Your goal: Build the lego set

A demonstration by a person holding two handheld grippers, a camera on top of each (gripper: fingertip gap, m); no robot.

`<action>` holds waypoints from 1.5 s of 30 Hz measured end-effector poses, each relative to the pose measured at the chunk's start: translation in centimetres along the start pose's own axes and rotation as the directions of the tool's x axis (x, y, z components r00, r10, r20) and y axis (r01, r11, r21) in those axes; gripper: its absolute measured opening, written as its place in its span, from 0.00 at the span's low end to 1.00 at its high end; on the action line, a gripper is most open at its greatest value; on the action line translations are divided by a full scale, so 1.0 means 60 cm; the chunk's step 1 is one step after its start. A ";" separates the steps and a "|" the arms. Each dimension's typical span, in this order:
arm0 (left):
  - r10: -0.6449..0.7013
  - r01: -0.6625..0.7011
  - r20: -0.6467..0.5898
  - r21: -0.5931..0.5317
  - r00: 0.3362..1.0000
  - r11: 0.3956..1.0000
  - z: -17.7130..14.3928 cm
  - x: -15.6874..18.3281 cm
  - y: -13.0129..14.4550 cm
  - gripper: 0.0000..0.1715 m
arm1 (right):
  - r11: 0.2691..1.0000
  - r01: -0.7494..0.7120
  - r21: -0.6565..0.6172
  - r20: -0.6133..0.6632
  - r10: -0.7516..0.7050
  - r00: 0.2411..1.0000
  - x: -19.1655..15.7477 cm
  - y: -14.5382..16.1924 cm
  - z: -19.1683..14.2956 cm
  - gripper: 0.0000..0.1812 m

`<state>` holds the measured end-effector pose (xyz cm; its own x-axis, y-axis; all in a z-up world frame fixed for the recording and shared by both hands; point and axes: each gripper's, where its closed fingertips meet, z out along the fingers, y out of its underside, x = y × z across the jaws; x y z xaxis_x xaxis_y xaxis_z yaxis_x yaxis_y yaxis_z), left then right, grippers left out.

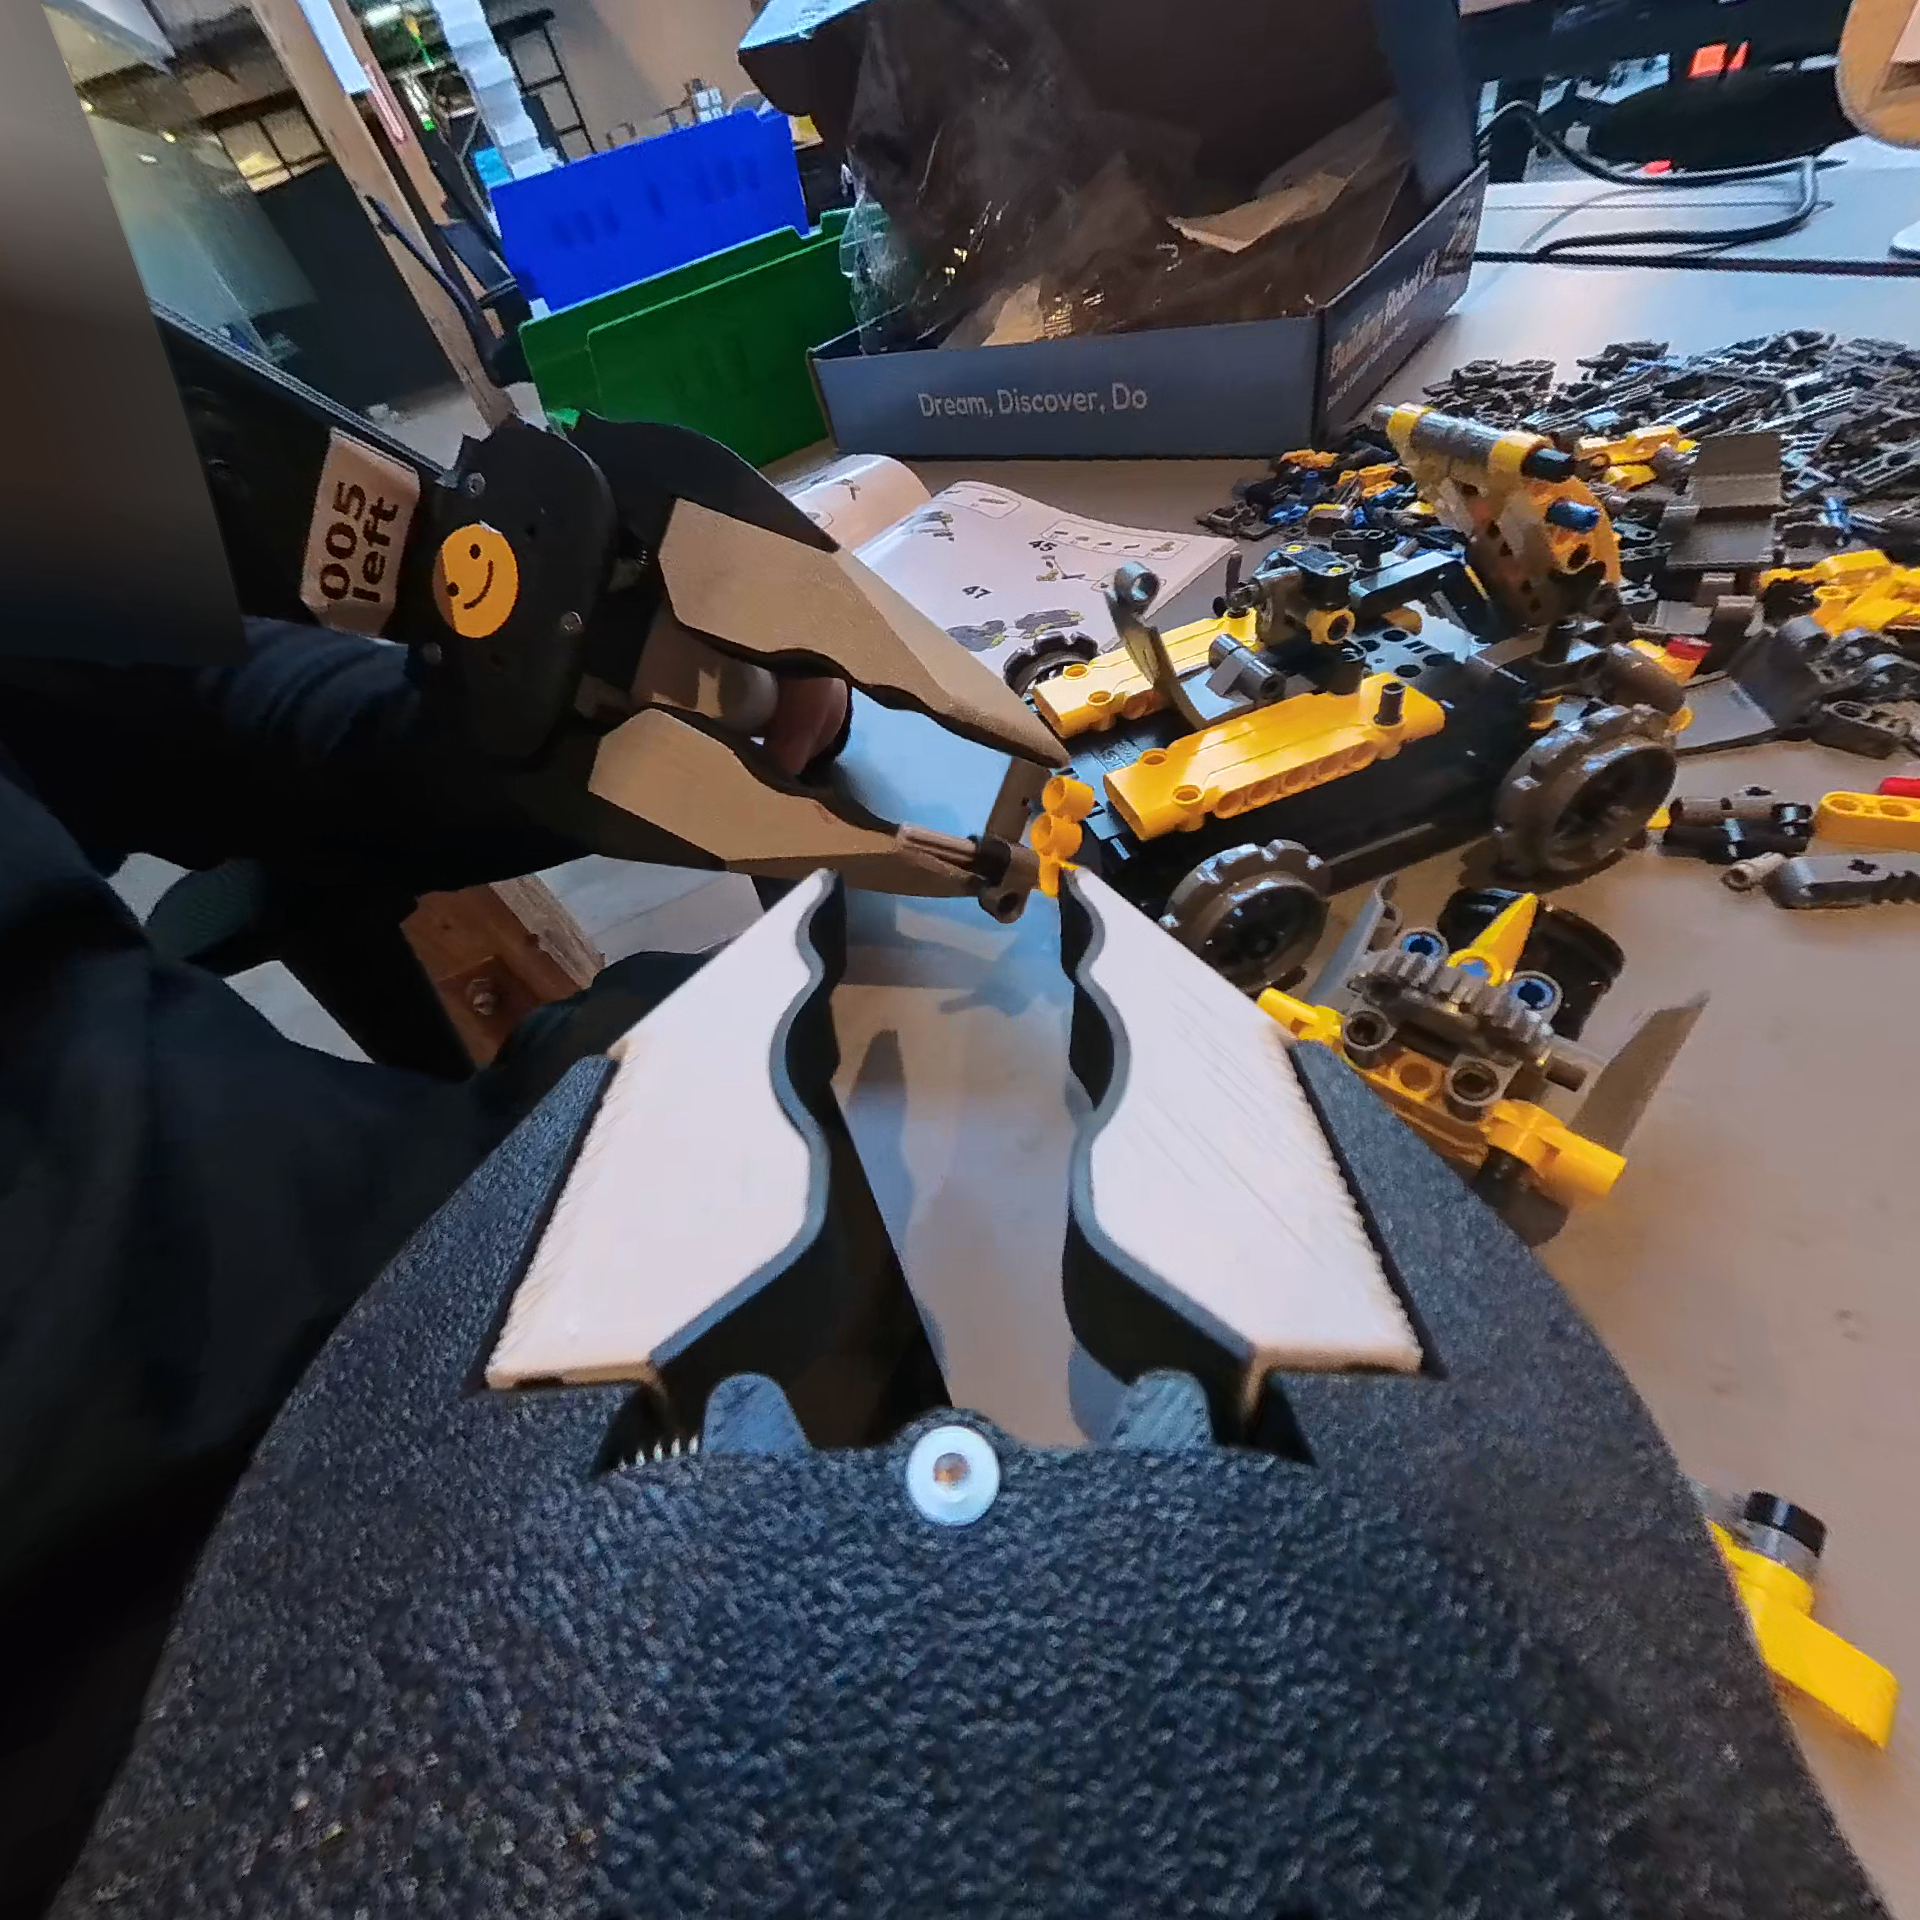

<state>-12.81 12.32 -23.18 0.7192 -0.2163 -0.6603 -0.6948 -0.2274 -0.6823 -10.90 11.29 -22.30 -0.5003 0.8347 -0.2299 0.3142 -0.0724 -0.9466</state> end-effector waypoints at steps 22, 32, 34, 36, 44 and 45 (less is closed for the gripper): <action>0.042 -0.042 0.006 -0.040 0.999 0.998 0.006 0.004 0.010 0.14 | 0.997 0.073 0.000 -0.166 -0.072 0.983 0.007 -0.006 -0.015 0.13; 0.229 -0.216 0.085 -0.144 0.970 0.966 0.001 0.006 0.002 0.14 | 0.975 0.155 -0.159 -0.306 -0.198 0.931 0.012 0.023 0.014 0.12; 0.270 -0.247 0.108 -0.184 0.957 0.951 -0.002 0.004 0.000 0.14 | 0.974 0.169 -0.148 -0.318 -0.209 0.925 0.011 0.022 0.015 0.10; 0.287 -0.262 0.110 -0.201 0.951 0.944 -0.002 0.004 0.000 0.14 | 0.971 0.189 -0.144 -0.333 -0.228 0.915 0.010 0.021 0.014 0.10; 0.266 -0.248 0.049 -0.229 0.963 0.941 0.002 0.017 0.017 0.14 | 0.981 0.181 -0.074 -0.347 -0.196 0.917 0.011 0.006 0.008 0.10; 0.264 -0.247 0.047 -0.224 0.963 0.943 0.001 0.018 0.015 0.14 | 0.983 0.176 -0.059 -0.345 -0.185 0.920 0.011 0.002 0.007 0.10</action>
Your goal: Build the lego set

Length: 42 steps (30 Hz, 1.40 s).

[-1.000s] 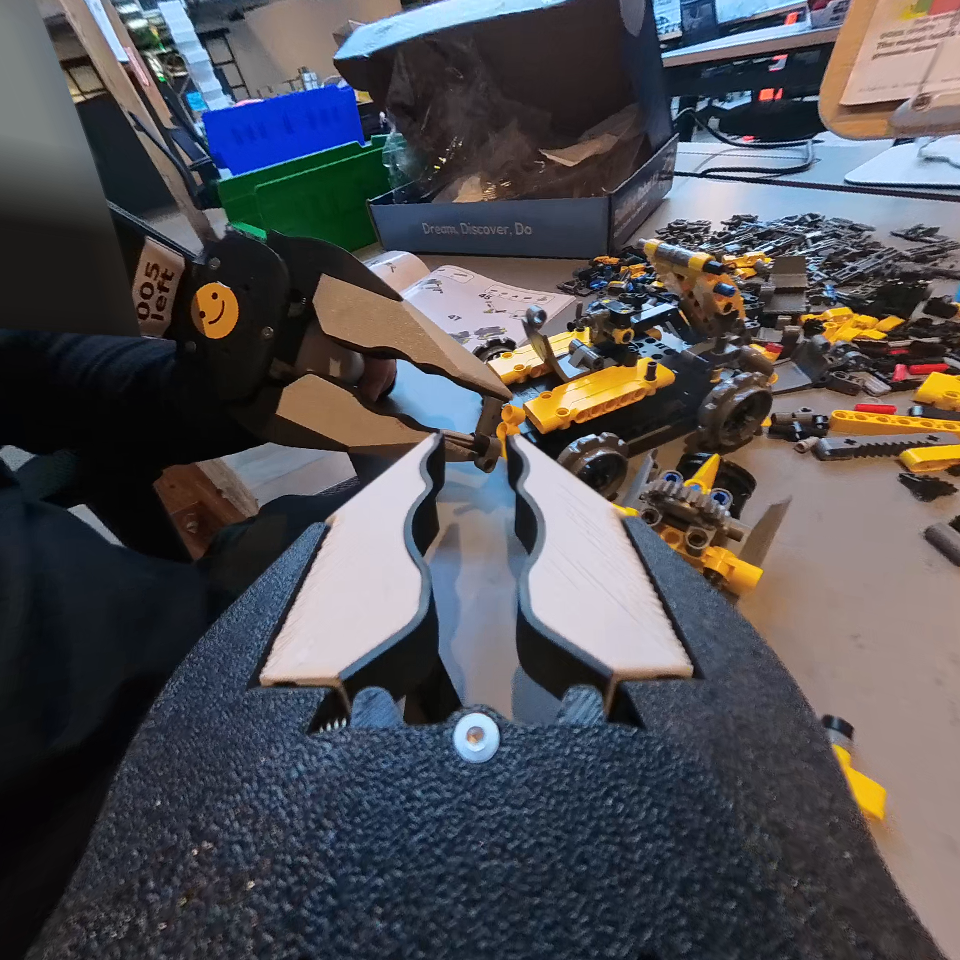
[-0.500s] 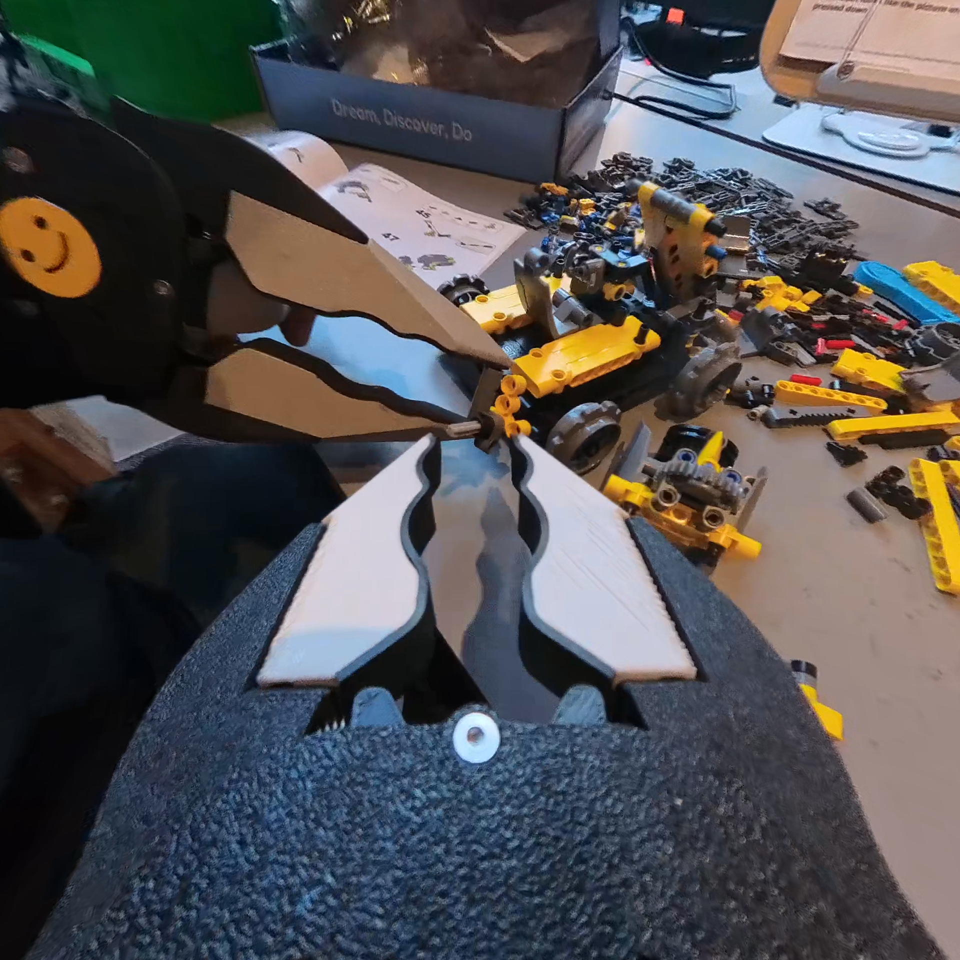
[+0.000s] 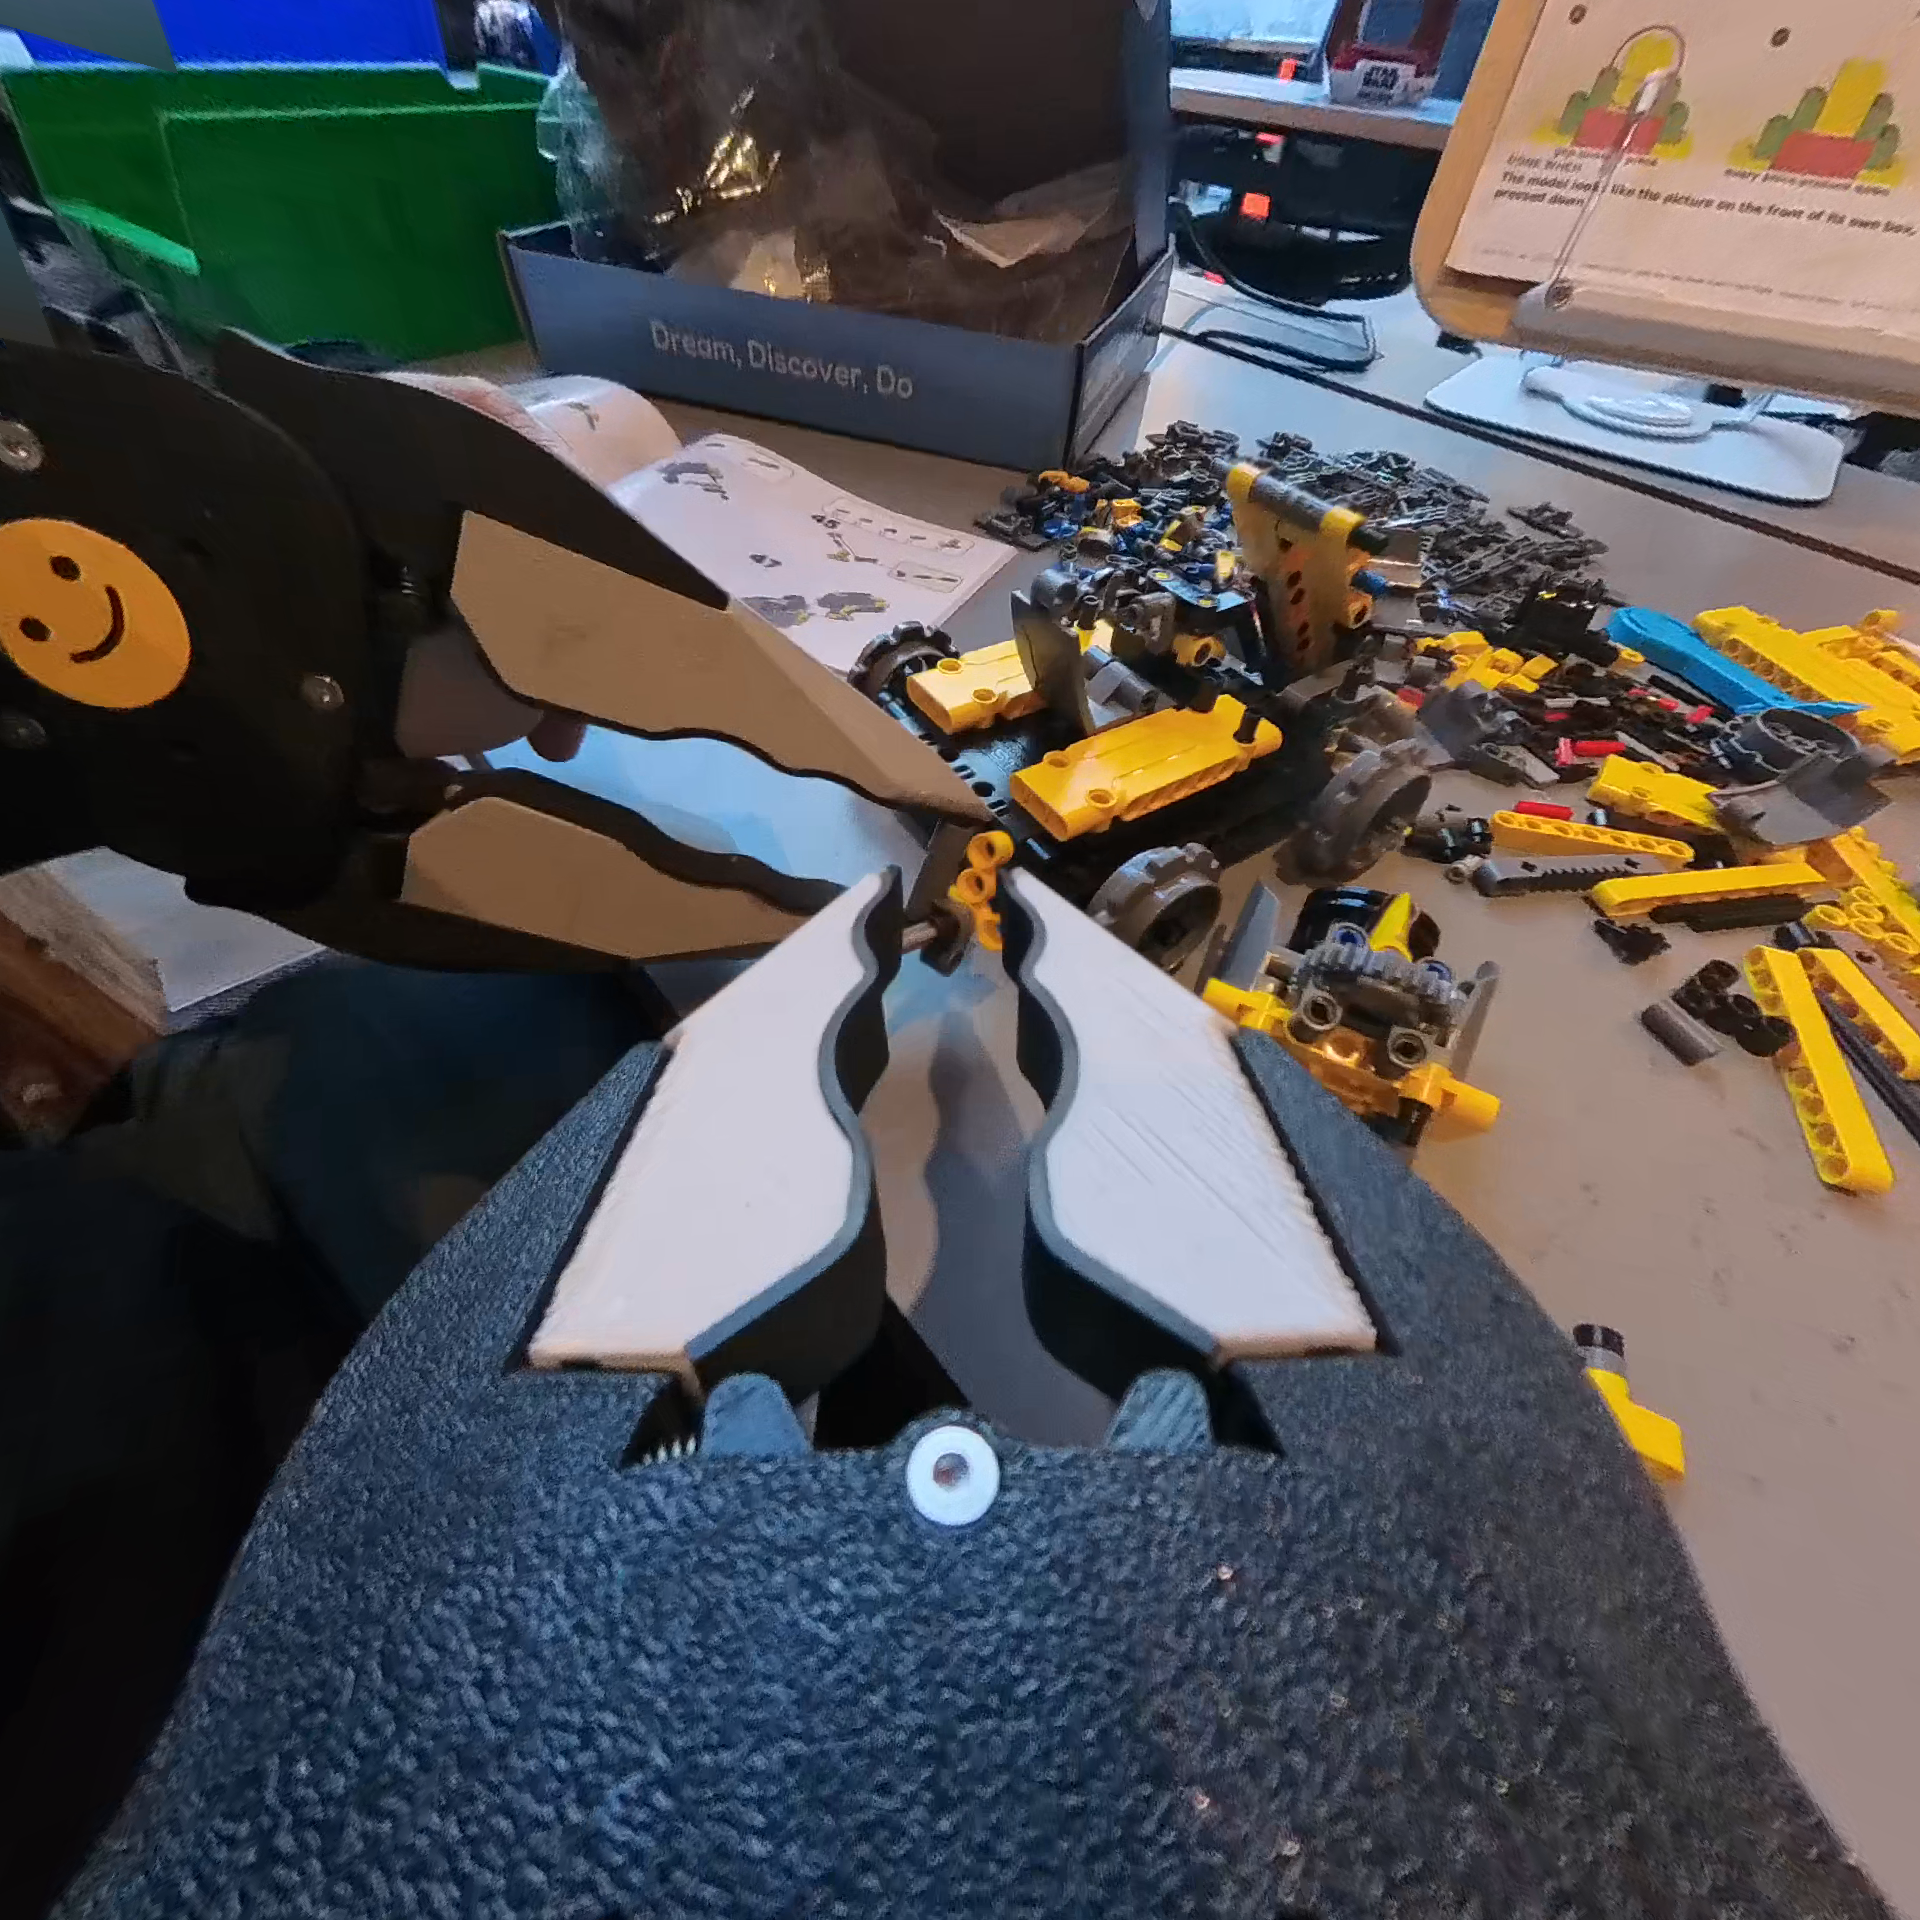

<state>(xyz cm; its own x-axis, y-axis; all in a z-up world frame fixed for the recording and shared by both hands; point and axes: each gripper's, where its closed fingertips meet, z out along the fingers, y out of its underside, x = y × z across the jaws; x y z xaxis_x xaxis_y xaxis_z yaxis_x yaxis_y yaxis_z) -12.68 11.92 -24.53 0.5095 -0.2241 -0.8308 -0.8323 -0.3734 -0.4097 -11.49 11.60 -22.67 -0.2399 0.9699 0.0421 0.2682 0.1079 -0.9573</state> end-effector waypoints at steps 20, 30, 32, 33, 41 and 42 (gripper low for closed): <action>-0.050 0.050 -0.069 -0.013 0.996 0.999 0.009 0.017 0.005 0.14 | 0.993 -0.103 -0.050 0.078 0.107 0.991 -0.016 0.029 0.020 0.03; -0.054 0.051 -0.085 -0.043 0.995 0.998 0.014 0.020 0.019 0.14 | 0.996 -0.076 -0.044 -0.132 0.069 0.989 0.064 0.029 -0.033 0.10; -0.054 0.051 -0.081 -0.041 0.995 0.998 0.013 0.018 0.020 0.14 | 0.992 -0.105 -0.068 -0.196 0.090 0.976 0.098 0.042 -0.057 0.13; -0.053 0.050 -0.079 -0.039 0.995 0.998 0.013 0.018 0.019 0.14 | 0.989 -0.125 -0.079 -0.229 0.104 0.968 0.115 0.050 -0.071 0.14; -0.004 0.002 -0.052 -0.042 0.999 0.999 0.020 0.021 0.012 0.14 | 0.953 -0.250 -0.170 -0.333 0.183 0.925 0.186 0.103 -0.118 0.28; 0.002 -0.004 -0.047 -0.044 0.999 0.999 0.020 0.021 0.012 0.14 | 0.952 -0.248 -0.178 -0.325 0.181 0.928 0.188 0.103 -0.115 0.29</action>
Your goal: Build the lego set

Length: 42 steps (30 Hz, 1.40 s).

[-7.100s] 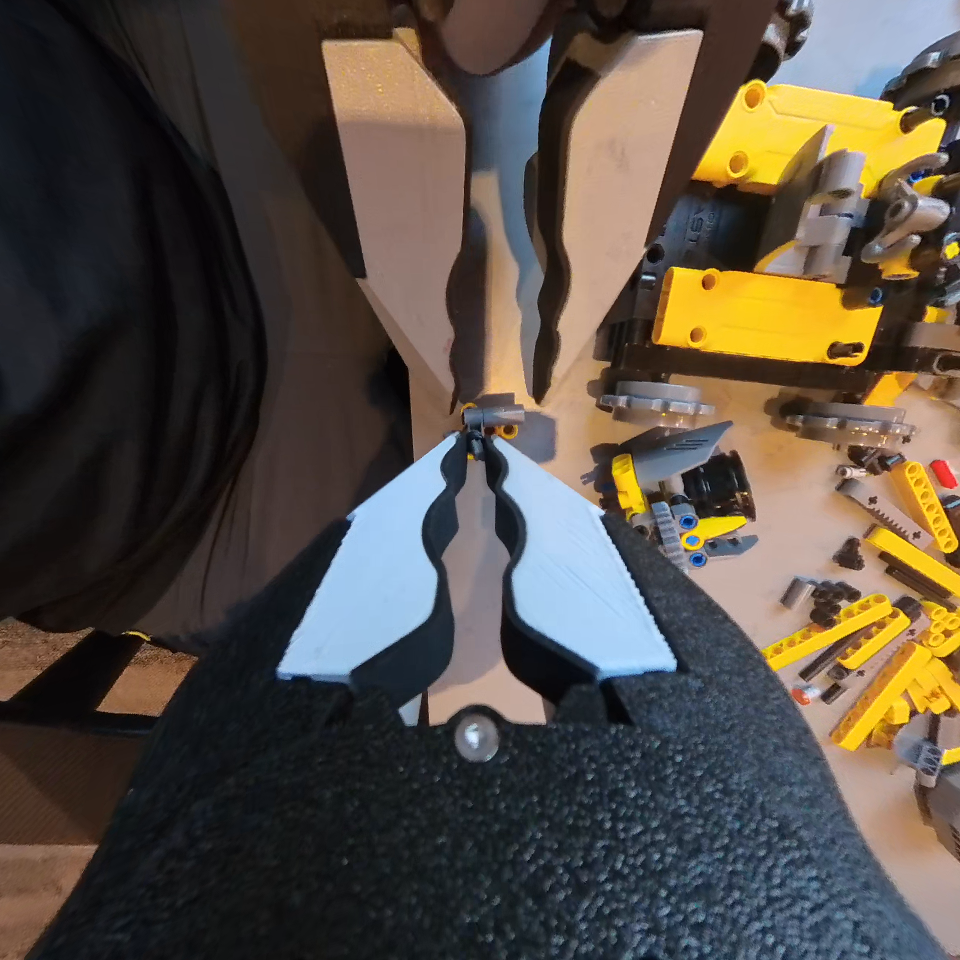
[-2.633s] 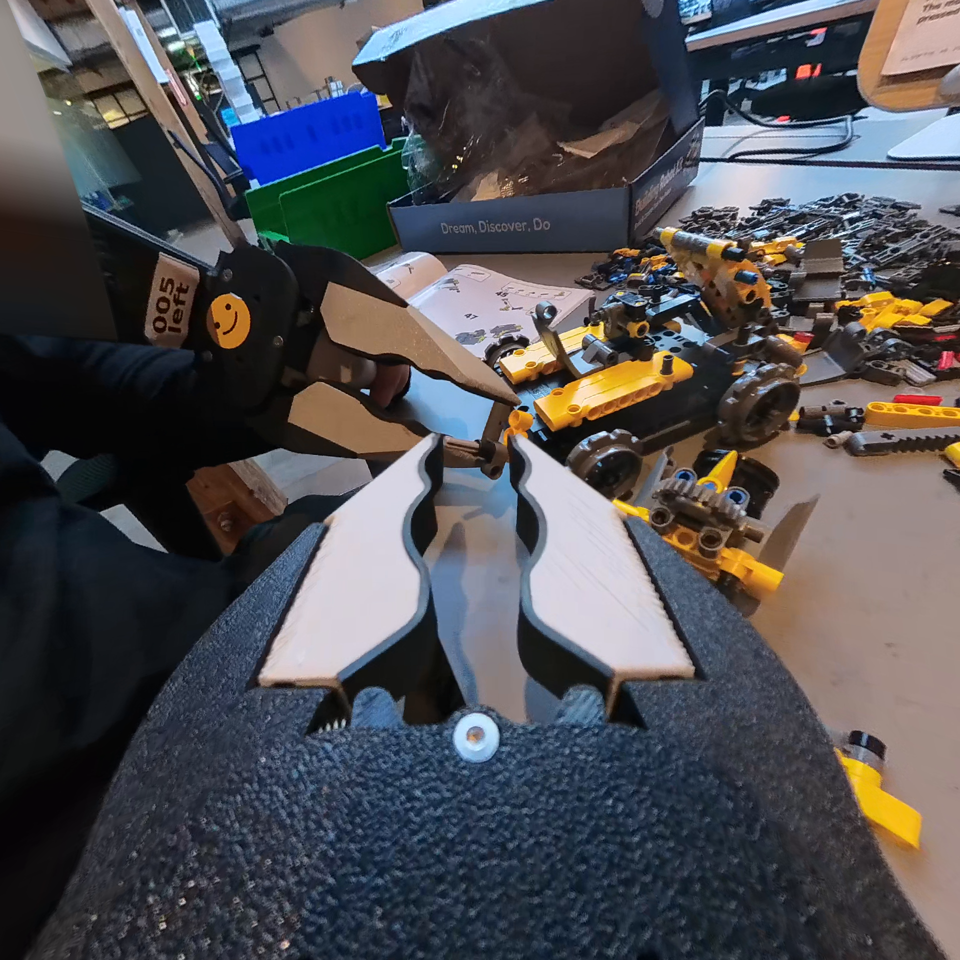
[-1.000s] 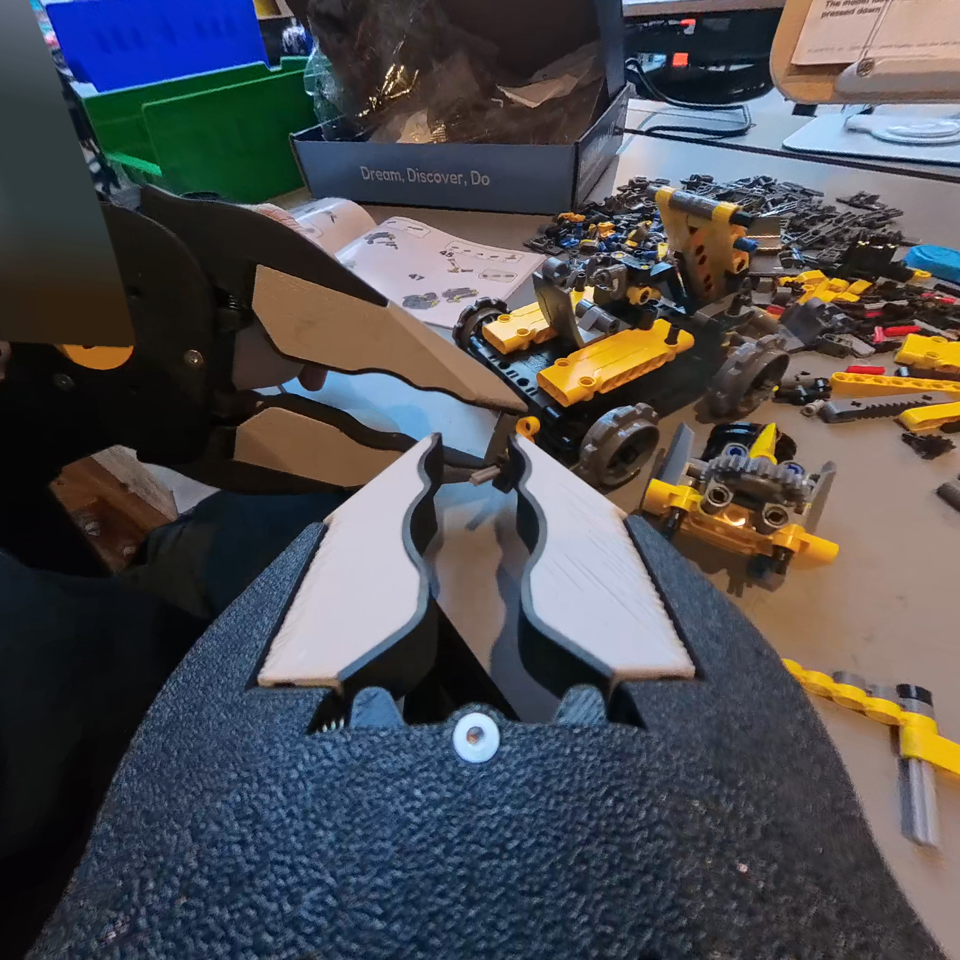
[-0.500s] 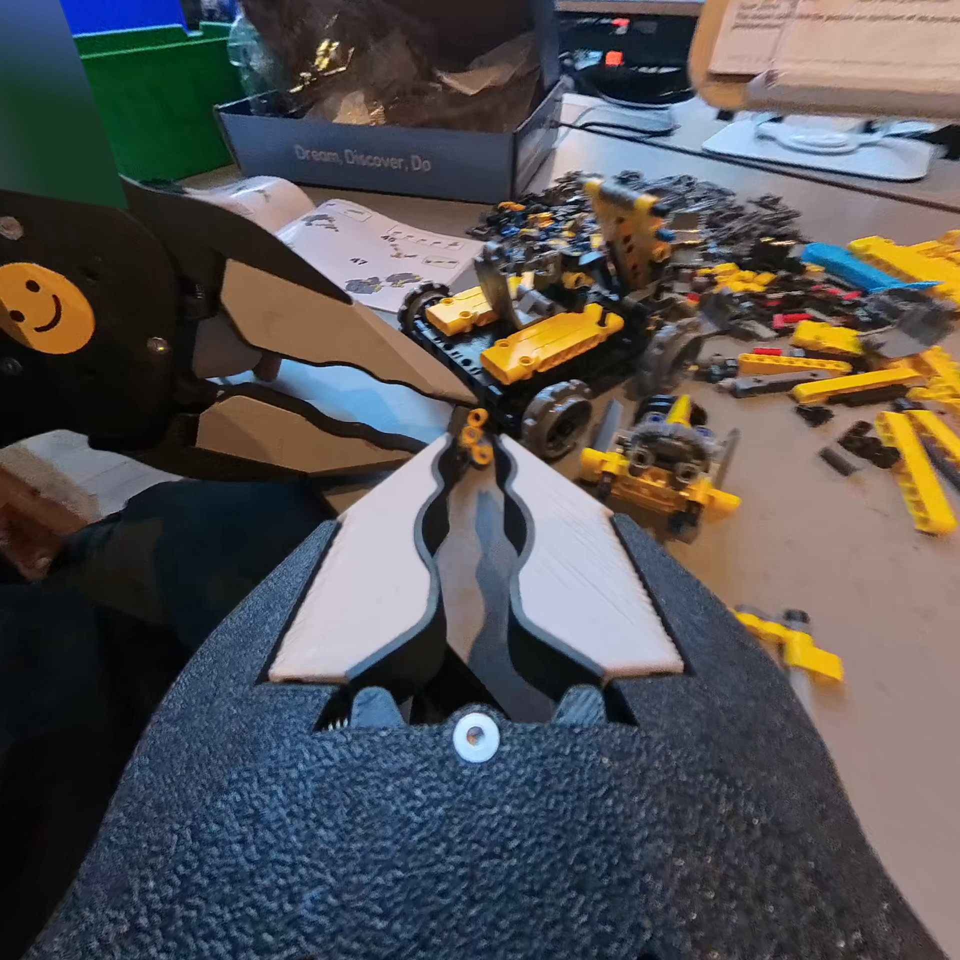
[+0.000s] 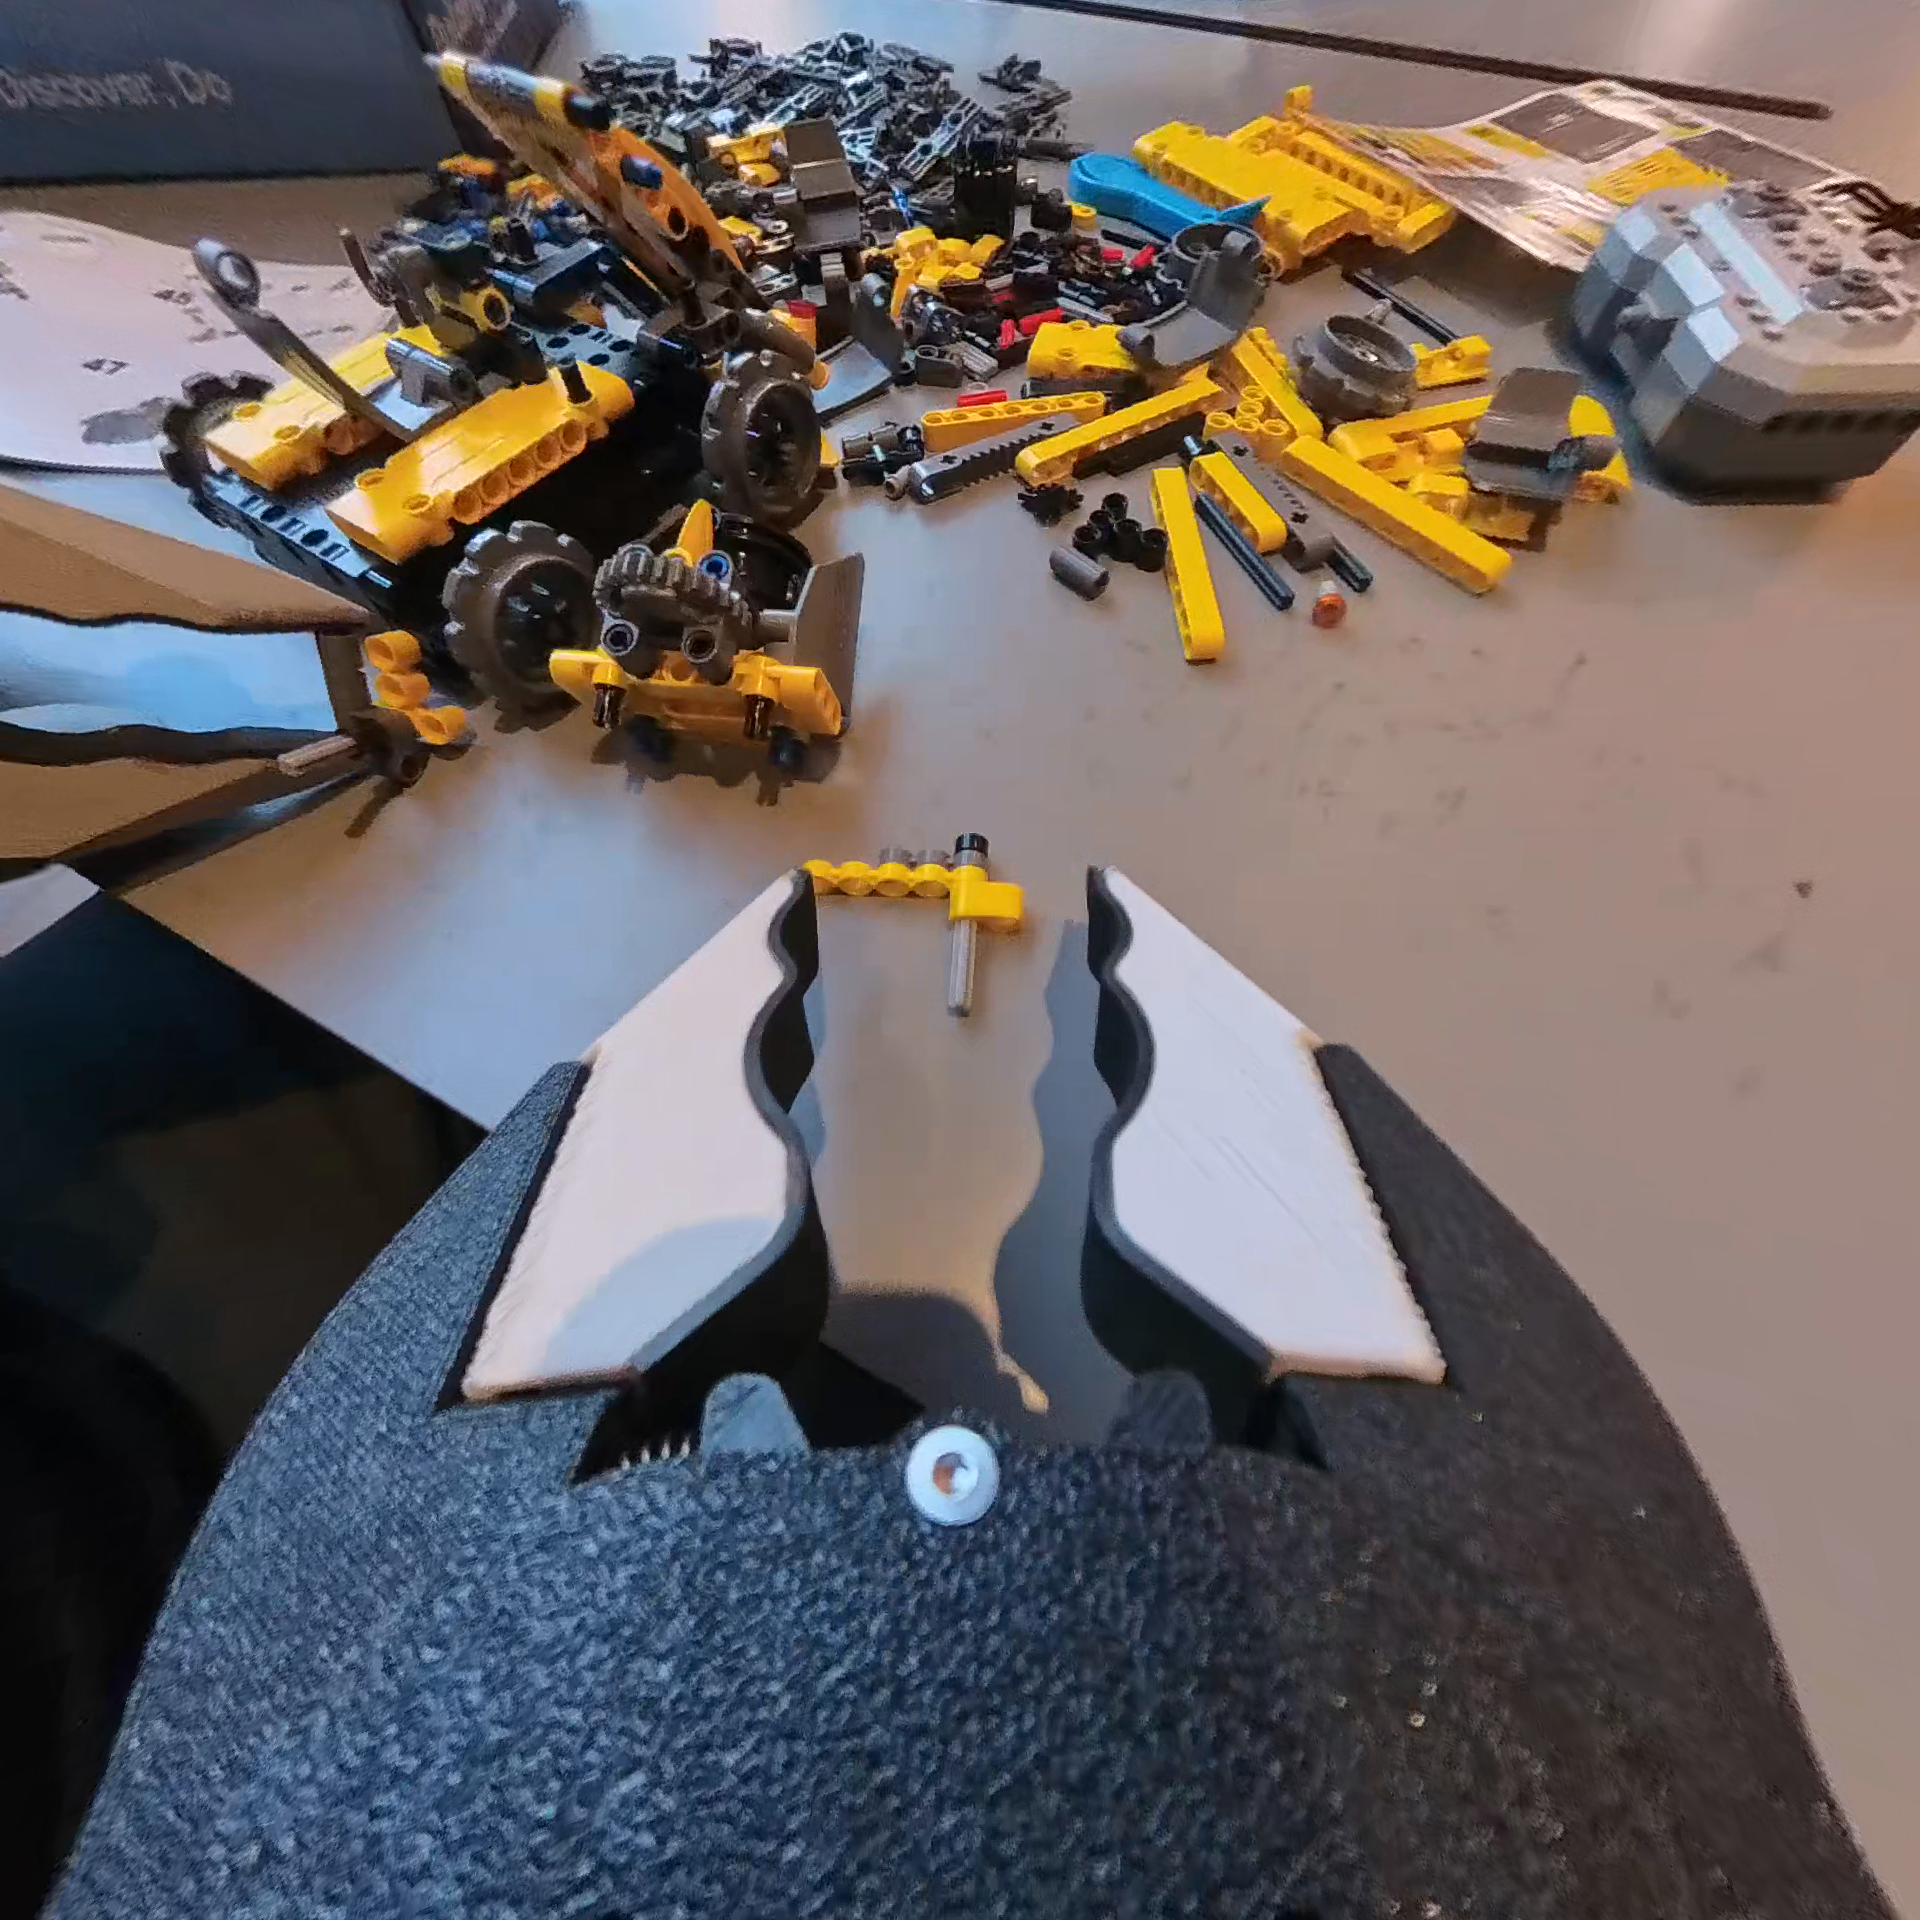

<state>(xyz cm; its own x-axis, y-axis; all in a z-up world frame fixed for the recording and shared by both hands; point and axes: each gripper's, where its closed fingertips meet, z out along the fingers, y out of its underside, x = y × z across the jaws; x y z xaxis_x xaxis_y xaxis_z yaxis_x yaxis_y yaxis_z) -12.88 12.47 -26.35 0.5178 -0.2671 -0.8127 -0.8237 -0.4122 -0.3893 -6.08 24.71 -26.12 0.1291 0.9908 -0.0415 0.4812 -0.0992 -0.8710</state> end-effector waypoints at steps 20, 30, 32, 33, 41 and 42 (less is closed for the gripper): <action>-0.002 0.002 0.006 0.003 1.000 1.000 -0.003 -0.003 0.005 0.14 | 0.987 0.127 -0.099 0.135 -0.113 0.984 -0.063 0.010 0.028 0.16; -0.002 0.002 0.004 0.002 1.000 1.000 -0.002 -0.003 0.005 0.14 | 0.984 0.139 -0.112 0.132 -0.124 0.984 -0.054 0.013 0.025 0.16; -0.002 0.002 0.004 0.002 1.000 1.000 -0.002 -0.003 0.004 0.14 | 0.984 0.141 -0.113 0.135 -0.125 0.983 -0.055 0.013 0.024 0.16; -0.001 0.001 0.004 0.002 1.000 1.000 -0.002 -0.003 0.004 0.14 | 0.984 0.138 -0.113 0.139 -0.122 0.983 -0.056 0.014 0.024 0.16; 0.001 -0.001 0.006 0.002 1.000 1.000 -0.001 -0.003 0.004 0.14 | 0.984 0.136 -0.111 0.155 -0.118 0.981 -0.062 0.015 0.021 0.16; 0.000 0.000 0.007 0.002 1.000 1.000 -0.001 -0.003 0.004 0.14 | 0.984 0.141 -0.113 0.153 -0.123 0.981 -0.062 0.016 0.021 0.16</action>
